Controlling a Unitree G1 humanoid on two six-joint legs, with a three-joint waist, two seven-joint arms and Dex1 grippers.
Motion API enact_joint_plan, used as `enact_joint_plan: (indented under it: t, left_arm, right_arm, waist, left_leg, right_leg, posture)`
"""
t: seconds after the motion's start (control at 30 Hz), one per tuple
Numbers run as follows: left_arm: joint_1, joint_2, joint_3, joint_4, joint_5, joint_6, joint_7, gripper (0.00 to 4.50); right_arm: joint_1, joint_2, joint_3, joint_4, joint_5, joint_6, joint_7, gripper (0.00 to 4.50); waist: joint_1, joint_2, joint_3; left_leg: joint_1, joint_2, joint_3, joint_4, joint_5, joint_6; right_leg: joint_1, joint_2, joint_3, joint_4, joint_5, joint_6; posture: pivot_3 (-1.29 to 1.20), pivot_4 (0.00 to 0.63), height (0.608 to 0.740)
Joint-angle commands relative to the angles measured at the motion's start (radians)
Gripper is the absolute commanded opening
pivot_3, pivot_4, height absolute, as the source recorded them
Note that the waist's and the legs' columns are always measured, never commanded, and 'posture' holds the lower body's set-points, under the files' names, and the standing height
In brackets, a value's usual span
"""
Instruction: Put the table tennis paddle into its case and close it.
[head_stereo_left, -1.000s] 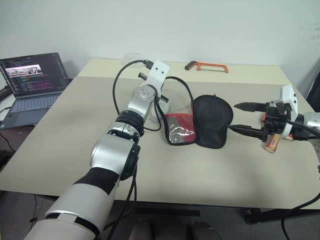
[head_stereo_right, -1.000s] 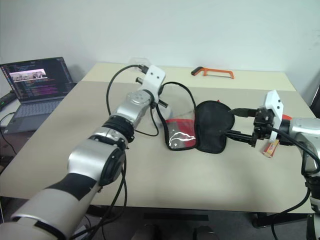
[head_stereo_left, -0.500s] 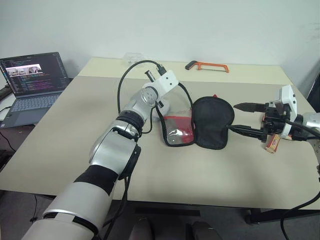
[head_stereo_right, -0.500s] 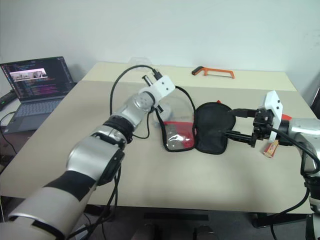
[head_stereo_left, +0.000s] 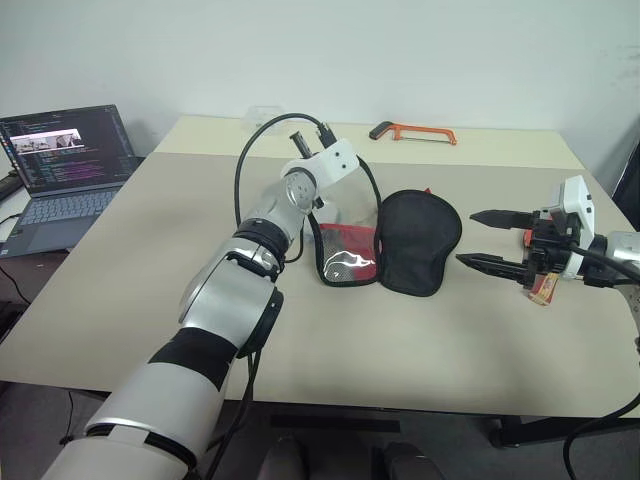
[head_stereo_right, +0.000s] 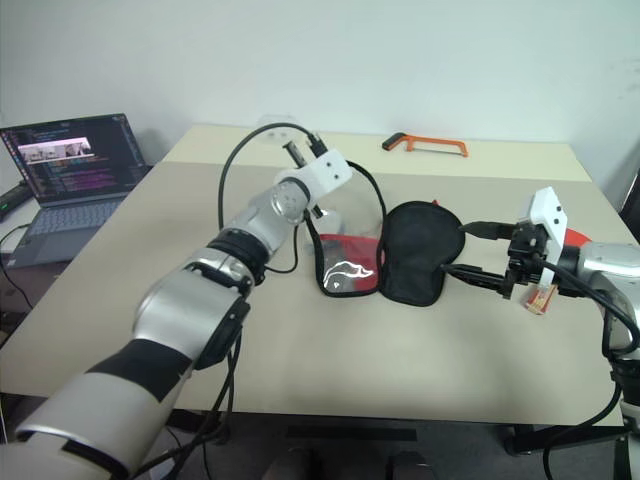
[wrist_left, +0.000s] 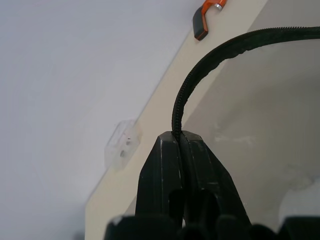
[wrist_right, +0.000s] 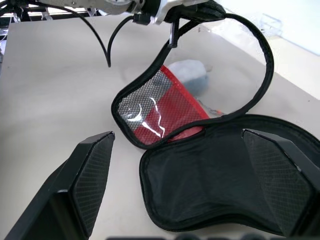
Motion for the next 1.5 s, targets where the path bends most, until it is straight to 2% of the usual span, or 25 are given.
enact_joint_plan:
  t: [0.03, 0.13, 0.3, 0.43, 0.5, 0.63, 0.8, 0.93, 1.03, 1.23, 1.5]
  left_arm:
    - [-0.008, 0.012, 0.014, -0.020, -0.002, -0.026, 0.032, 0.96]
    - [0.004, 0.021, 0.004, -0.023, 0.006, -0.035, 0.015, 1.88]
    - [0.021, 0.059, 0.065, -0.048, -0.060, -0.055, -0.044, 1.88]
    - [0.071, 0.124, 0.172, -0.175, -0.203, -0.029, -0.269, 1.88]
    - [0.143, 0.153, 0.217, -0.315, -0.278, 0.073, -0.389, 1.88]
    - [0.401, 0.204, 0.291, -0.825, -0.444, 0.488, -0.575, 1.88]
    - [0.631, 0.239, 0.351, -1.303, -0.587, 0.931, -0.614, 1.88]
    - [0.731, 0.221, 0.354, -1.484, -0.653, 1.104, -0.585, 1.88]
    - [0.769, 0.201, 0.330, -1.555, -0.679, 1.159, -0.563, 1.88]
    - [0.797, 0.125, 0.275, -1.614, -0.715, 1.211, -0.505, 1.88]
    - [0.778, 0.151, 0.188, -1.602, -0.697, 1.187, -0.463, 1.88]
  right_arm:
    - [-0.028, -0.004, -0.016, -0.009, 0.004, -0.023, 0.000, 4.50]
    - [-0.037, 0.000, -0.009, 0.001, 0.000, -0.027, 0.003, 4.50]
    - [-0.039, 0.004, -0.006, 0.009, -0.005, -0.032, 0.007, 4.50]
    - [-0.037, 0.002, -0.008, 0.015, -0.006, -0.035, 0.010, 4.50]
    - [-0.039, 0.003, -0.004, 0.018, -0.007, -0.037, 0.010, 4.50]
    - [-0.043, 0.011, 0.005, 0.024, -0.011, -0.042, 0.010, 4.50]
    - [-0.054, 0.012, 0.016, 0.039, -0.018, -0.048, 0.016, 4.50]
    - [-0.061, 0.013, 0.020, 0.044, -0.020, -0.047, 0.020, 4.50]
    - [-0.061, 0.012, 0.020, 0.044, -0.023, -0.046, 0.023, 4.50]
    - [-0.048, 0.001, 0.009, 0.027, -0.020, -0.032, 0.024, 4.50]
    - [-0.025, -0.003, -0.004, -0.008, -0.011, -0.011, 0.006, 4.50]
  waist:
    - [0.000, 0.000, 0.000]
    - [0.000, 0.000, 0.000]
    - [-0.001, 0.000, 0.000]
    - [-0.001, 0.000, 0.000]
    - [-0.005, 0.000, 0.000]
    - [-0.012, 0.002, -0.001]
    - [-0.014, 0.002, -0.001]
    - [-0.006, 0.002, -0.001]
    - [-0.004, 0.002, -0.001]
    - [-0.003, 0.002, -0.001]
    - [-0.005, 0.002, -0.001]
  left_leg:
    - [0.000, 0.000, 0.000, 0.000, 0.000, 0.000]
    - [0.000, 0.000, 0.000, 0.000, 0.000, 0.000]
    - [0.000, 0.000, 0.000, 0.000, 0.001, -0.001]
    - [0.000, 0.000, 0.000, 0.000, 0.002, -0.004]
    - [0.000, 0.000, 0.001, 0.000, 0.002, -0.004]
    - [0.000, 0.002, 0.000, 0.000, 0.003, -0.005]
    - [-0.001, 0.003, -0.002, 0.003, 0.003, -0.005]
    - [0.002, 0.002, -0.003, 0.004, 0.003, -0.005]
    - [0.006, 0.002, -0.004, 0.004, 0.003, -0.004]
    - [0.005, 0.002, -0.004, 0.004, 0.003, -0.004]
    - [0.005, 0.002, -0.003, 0.003, 0.003, -0.004]
  right_leg:
    - [0.000, 0.000, 0.000, 0.000, 0.000, 0.000]
    - [0.000, 0.000, 0.000, 0.000, 0.000, 0.000]
    - [-0.001, 0.000, 0.000, 0.002, 0.000, 0.000]
    - [-0.003, 0.000, 0.000, 0.006, 0.000, 0.000]
    - [-0.004, 0.000, 0.000, 0.006, 0.000, 0.000]
    - [-0.004, 0.001, 0.001, 0.008, 0.000, -0.001]
    - [-0.004, 0.001, 0.000, 0.009, 0.000, -0.001]
    - [0.000, 0.001, -0.001, 0.010, 0.000, -0.001]
    - [0.005, 0.001, -0.002, 0.009, 0.000, 0.000]
    - [0.005, 0.001, -0.001, 0.007, 0.000, 0.000]
    - [0.005, 0.001, -0.001, 0.006, 0.000, 0.000]
  posture:
    - [0.00, 0.150, 0.740]
    - [0.00, 0.150, 0.740]
    - [0.00, 0.150, 0.740]
    - [0.00, 0.150, 0.740]
    - [0.00, 0.150, 0.740]
    - [0.00, 0.150, 0.740]
    - [0.00, 0.150, 0.740]
    - [0.00, 0.150, 0.740]
    - [0.00, 0.150, 0.740]
    - [0.00, 0.150, 0.740]
    - [0.00, 0.150, 0.740]
